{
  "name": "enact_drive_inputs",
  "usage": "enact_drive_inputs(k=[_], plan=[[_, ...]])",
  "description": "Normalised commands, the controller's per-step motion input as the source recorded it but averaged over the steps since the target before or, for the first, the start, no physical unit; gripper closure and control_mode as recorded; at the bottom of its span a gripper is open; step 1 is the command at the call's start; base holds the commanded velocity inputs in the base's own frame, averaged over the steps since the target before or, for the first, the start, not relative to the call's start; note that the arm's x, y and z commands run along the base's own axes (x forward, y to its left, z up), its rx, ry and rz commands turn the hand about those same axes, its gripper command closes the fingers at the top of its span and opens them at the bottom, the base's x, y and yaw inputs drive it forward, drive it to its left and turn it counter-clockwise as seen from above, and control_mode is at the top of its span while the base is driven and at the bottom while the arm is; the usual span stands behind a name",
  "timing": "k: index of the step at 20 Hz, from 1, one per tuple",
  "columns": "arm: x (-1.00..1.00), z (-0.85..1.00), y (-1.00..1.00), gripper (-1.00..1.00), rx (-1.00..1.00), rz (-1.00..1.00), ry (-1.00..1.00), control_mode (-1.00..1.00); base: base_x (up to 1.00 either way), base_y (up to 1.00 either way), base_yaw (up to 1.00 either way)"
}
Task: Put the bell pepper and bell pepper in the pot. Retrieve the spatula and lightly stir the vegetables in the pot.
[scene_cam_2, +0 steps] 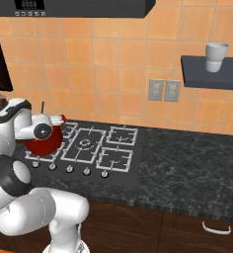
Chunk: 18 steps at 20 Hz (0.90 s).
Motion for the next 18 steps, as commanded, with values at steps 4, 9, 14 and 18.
enact_drive_inputs(k=[4, 9, 14, 18], plan=[[0.24, 0.33, -0.18, 1.00, -0.15, -0.12, -0.16, -1.00, 0.00, 0.00, 0.00], [0.34, -0.42, -0.02, 1.00, -0.05, -0.05, -0.15, -1.00, 0.00, 0.00, 0.00], [-0.03, -1.00, 0.00, 1.00, 0.05, 0.00, -0.17, -1.00, 0.00, 0.00, 0.00], [-0.28, -1.00, -0.02, 1.00, 0.11, 0.00, -0.03, -1.00, 0.00, 0.00, 0.00]])
